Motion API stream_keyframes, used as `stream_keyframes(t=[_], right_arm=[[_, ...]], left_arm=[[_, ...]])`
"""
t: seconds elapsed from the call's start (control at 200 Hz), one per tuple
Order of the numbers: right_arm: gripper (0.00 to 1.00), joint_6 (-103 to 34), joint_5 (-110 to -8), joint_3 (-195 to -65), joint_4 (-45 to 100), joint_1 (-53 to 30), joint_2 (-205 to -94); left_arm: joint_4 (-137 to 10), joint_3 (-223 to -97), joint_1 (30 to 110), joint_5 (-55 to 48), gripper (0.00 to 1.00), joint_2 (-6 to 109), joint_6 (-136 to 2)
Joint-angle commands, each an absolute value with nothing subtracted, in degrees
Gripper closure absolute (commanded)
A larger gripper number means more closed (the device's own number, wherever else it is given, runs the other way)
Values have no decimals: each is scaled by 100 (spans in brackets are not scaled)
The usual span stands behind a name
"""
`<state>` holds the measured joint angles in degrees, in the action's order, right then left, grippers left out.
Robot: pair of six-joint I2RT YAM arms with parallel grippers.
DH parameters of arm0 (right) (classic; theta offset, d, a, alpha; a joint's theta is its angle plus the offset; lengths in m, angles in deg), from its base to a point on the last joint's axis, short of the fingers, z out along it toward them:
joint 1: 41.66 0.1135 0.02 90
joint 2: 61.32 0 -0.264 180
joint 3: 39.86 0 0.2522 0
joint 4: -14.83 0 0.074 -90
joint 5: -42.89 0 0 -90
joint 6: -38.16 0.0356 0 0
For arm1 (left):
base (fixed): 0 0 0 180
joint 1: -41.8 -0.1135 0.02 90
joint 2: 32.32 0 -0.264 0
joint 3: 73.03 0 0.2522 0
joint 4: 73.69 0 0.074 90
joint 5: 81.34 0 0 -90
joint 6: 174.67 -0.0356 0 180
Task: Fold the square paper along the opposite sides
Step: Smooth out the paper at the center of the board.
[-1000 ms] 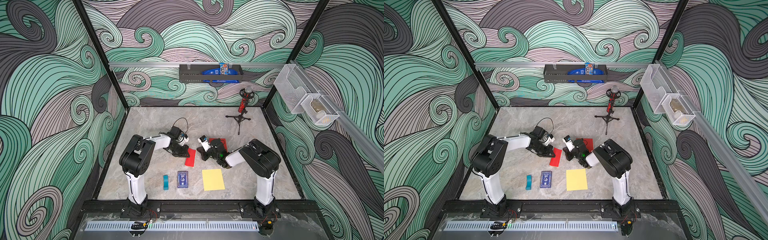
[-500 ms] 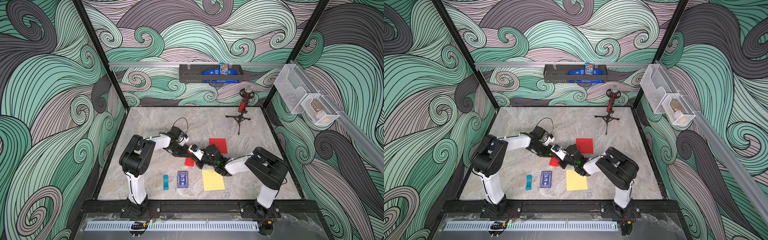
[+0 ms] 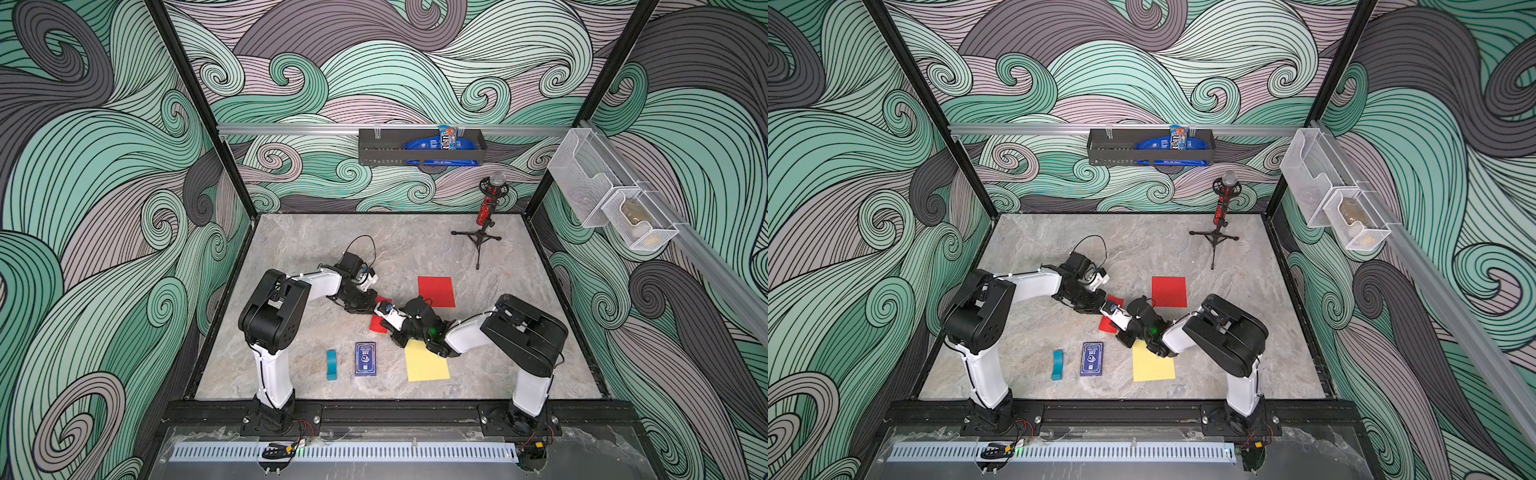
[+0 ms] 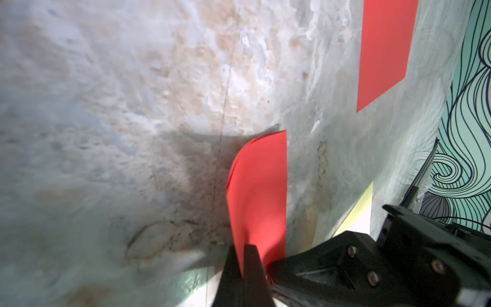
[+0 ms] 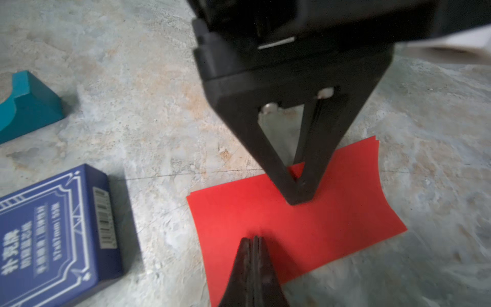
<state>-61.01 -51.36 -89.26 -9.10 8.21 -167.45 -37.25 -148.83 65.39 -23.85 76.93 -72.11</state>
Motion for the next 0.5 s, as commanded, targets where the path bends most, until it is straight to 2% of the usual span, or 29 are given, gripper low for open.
stream_keyframes(t=[0.0, 0.35, 0.49], right_arm=[[99, -6046, -4955, -8536, -43, 975, -16719], [99, -5821, -4793, -8130, 44, 1171, -16328], [99, -5873, -5258, -8067, -261, 1101, -15830]], left_arm=[[-3556, -14787, 6463, -1612, 100, 7895, -7215], [-3559, -14779, 6447, -1586, 100, 7849, -7211], [-3564, -14761, 6446, -1612, 100, 7836, -7201]])
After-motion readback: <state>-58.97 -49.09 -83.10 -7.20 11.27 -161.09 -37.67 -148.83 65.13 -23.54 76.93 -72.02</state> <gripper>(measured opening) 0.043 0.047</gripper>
